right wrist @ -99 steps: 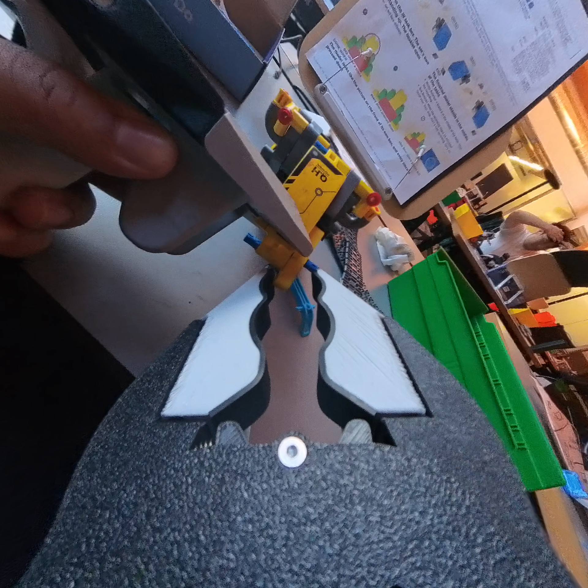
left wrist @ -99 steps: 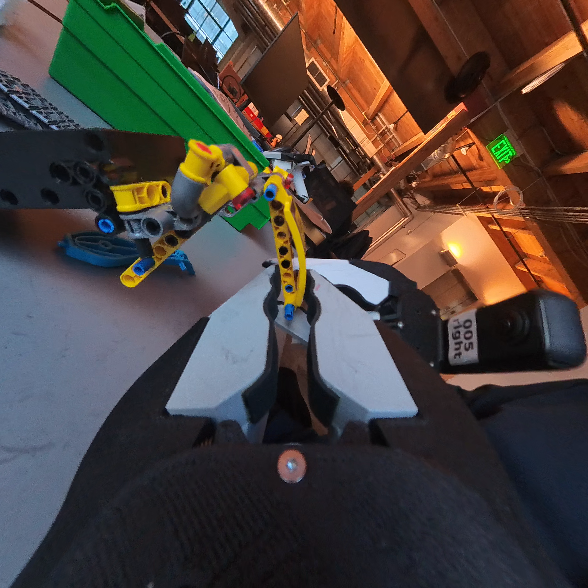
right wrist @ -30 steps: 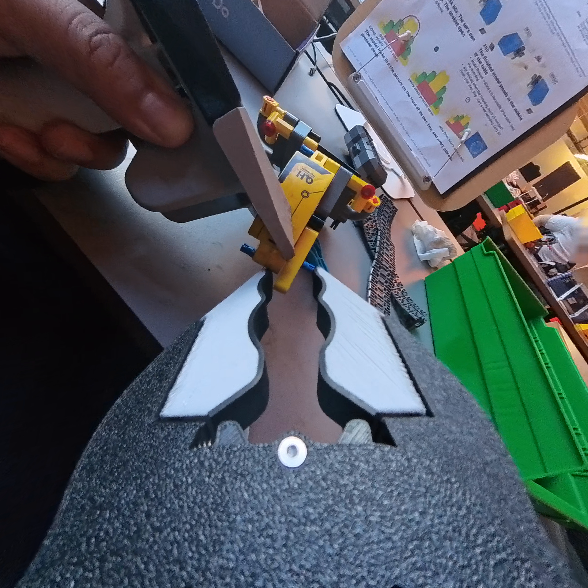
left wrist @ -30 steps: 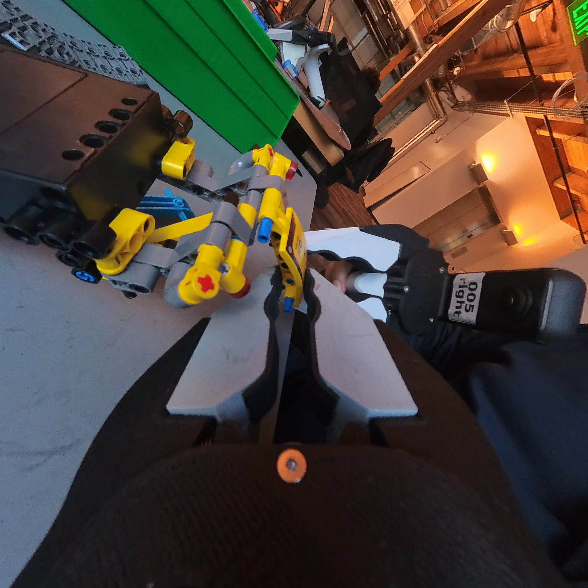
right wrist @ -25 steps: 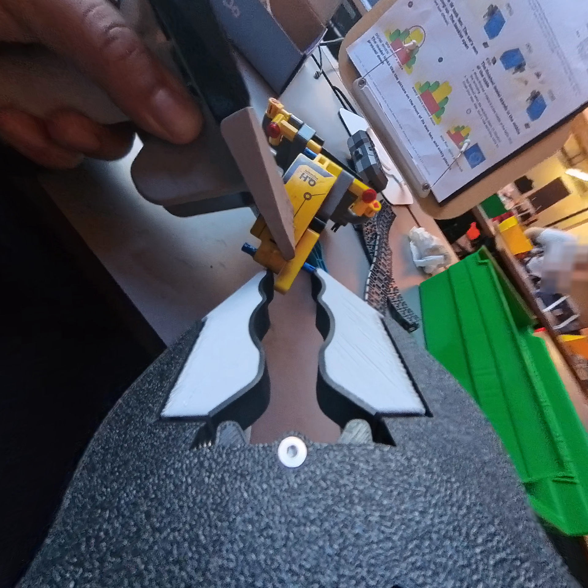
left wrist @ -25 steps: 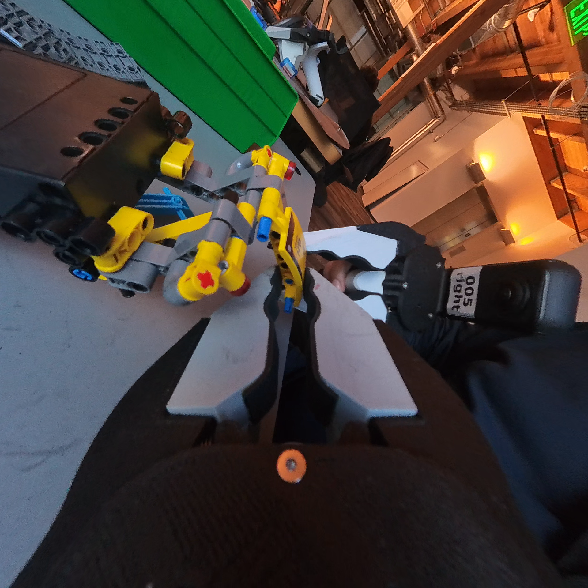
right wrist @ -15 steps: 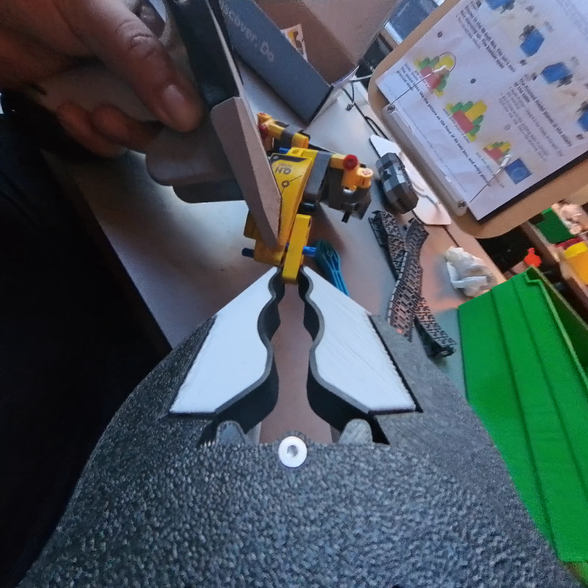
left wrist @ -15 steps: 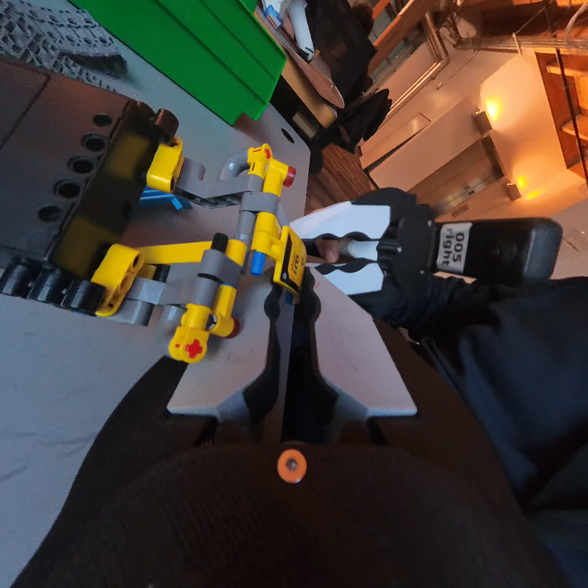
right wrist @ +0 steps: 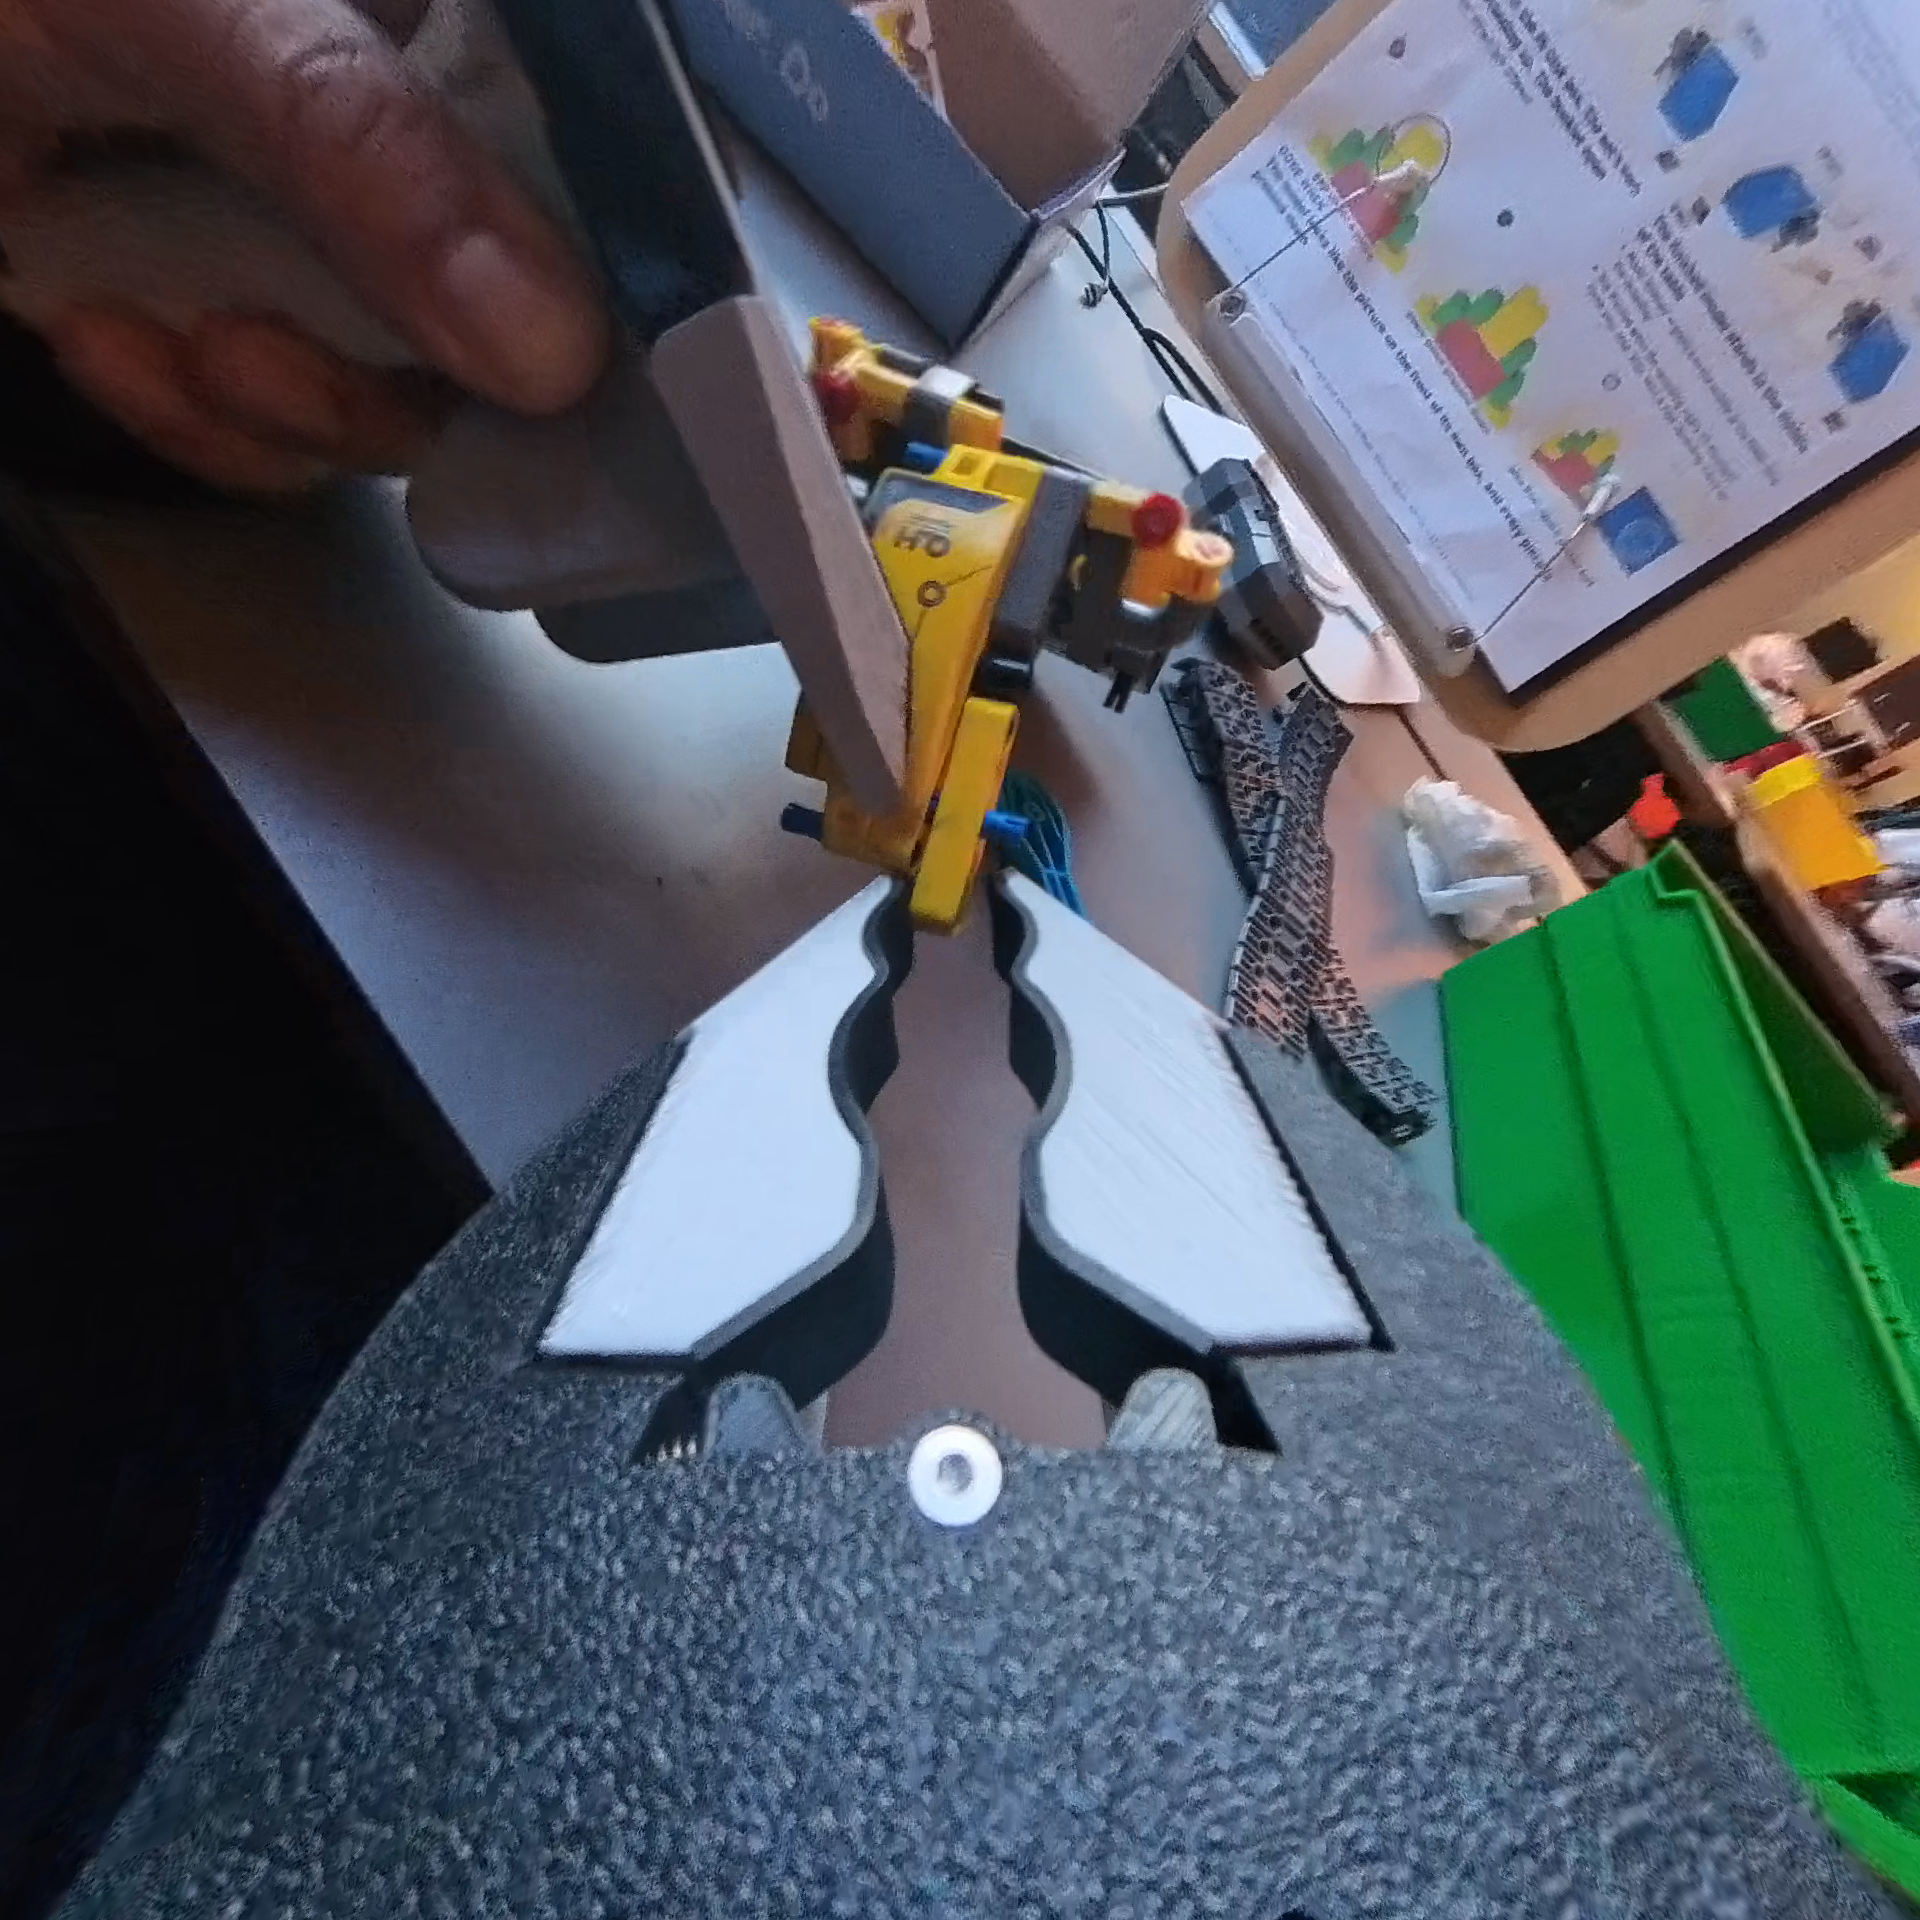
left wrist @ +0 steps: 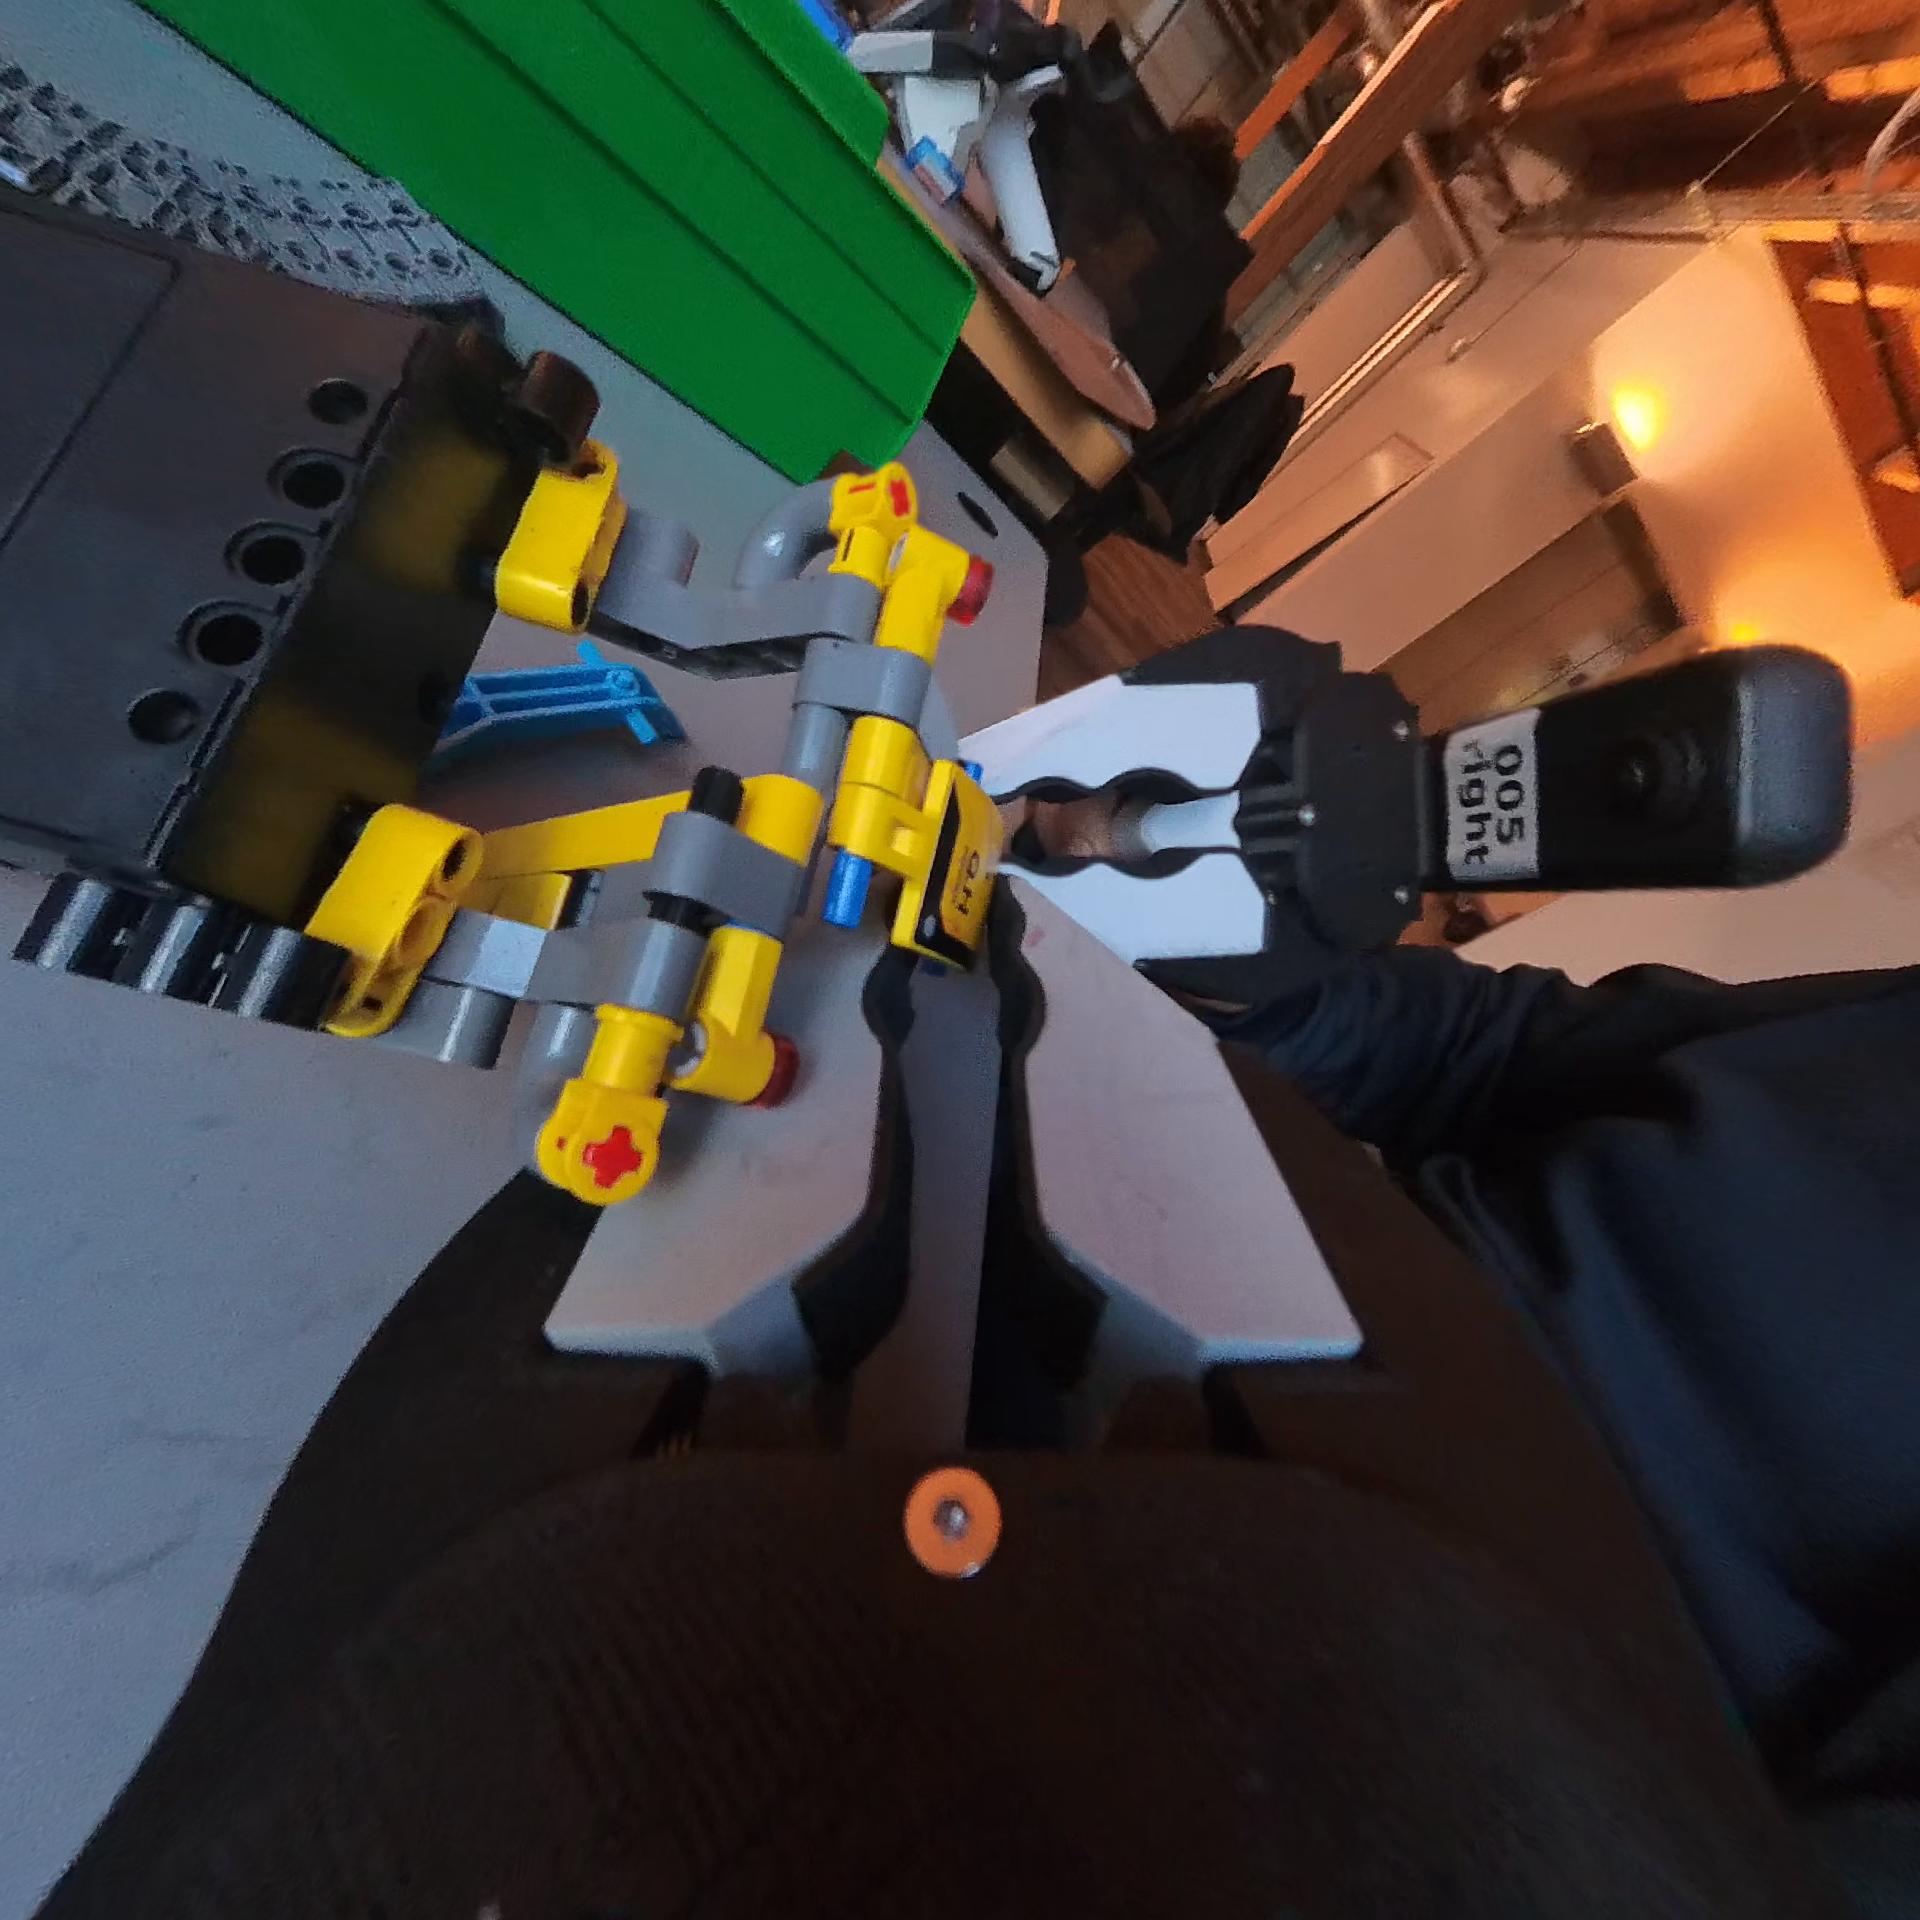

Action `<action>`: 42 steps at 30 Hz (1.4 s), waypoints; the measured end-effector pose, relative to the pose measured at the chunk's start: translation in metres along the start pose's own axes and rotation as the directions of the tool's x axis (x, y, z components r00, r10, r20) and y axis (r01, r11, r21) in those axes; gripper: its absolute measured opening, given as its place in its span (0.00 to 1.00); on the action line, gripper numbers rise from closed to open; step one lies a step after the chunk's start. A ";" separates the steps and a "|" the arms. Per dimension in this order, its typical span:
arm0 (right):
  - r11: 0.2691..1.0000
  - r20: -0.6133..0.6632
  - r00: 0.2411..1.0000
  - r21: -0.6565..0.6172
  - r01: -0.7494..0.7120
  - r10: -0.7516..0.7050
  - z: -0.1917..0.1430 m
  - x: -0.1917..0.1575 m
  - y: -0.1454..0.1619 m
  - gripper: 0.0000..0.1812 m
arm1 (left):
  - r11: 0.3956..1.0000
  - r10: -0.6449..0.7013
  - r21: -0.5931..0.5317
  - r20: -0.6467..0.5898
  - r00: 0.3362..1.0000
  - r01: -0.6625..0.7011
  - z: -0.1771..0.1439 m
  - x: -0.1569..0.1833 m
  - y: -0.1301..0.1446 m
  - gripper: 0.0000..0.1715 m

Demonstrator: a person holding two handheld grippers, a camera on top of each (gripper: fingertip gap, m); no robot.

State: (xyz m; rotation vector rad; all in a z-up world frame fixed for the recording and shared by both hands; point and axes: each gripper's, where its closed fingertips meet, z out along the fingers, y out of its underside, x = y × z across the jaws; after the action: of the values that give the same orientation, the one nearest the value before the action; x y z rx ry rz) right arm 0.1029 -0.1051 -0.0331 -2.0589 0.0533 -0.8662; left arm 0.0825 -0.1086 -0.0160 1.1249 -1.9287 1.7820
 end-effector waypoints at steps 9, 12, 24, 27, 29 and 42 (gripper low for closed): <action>0.998 -0.011 1.000 0.053 0.024 -0.023 -0.006 -0.003 -0.013 0.05 | 0.994 0.103 0.050 -0.056 0.993 -0.100 0.000 0.017 -0.007 0.14; 0.997 -0.027 1.000 0.071 0.017 -0.015 -0.008 -0.003 -0.019 0.05 | 0.993 -0.026 0.111 -0.210 0.977 0.050 -0.003 0.027 -0.014 0.20; 0.990 -0.006 0.992 0.061 -0.124 0.125 -0.005 0.009 -0.010 0.03 | 0.996 0.012 0.086 -0.083 0.996 -0.004 0.001 0.012 -0.012 0.11; 0.982 0.013 0.985 0.071 -0.173 0.172 -0.004 0.011 -0.010 0.03 | 0.996 0.012 0.091 -0.082 0.997 -0.004 0.001 0.011 -0.014 0.11; 0.971 0.045 0.974 0.078 -0.227 0.224 -0.003 0.012 -0.012 0.03 | 0.995 0.013 0.101 -0.079 0.997 -0.005 0.001 0.011 -0.015 0.12; 0.971 0.343 0.911 -0.025 -0.236 0.230 -0.003 -0.024 -0.001 0.15 | 0.980 0.171 -0.102 0.013 0.985 -0.169 0.000 0.007 0.003 0.08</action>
State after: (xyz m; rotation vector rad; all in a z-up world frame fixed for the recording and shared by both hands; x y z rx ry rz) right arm 0.0825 -0.0987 -0.0440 -2.1075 0.0979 -0.3508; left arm 0.0762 -0.1107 -0.0136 0.9767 -2.1592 1.7392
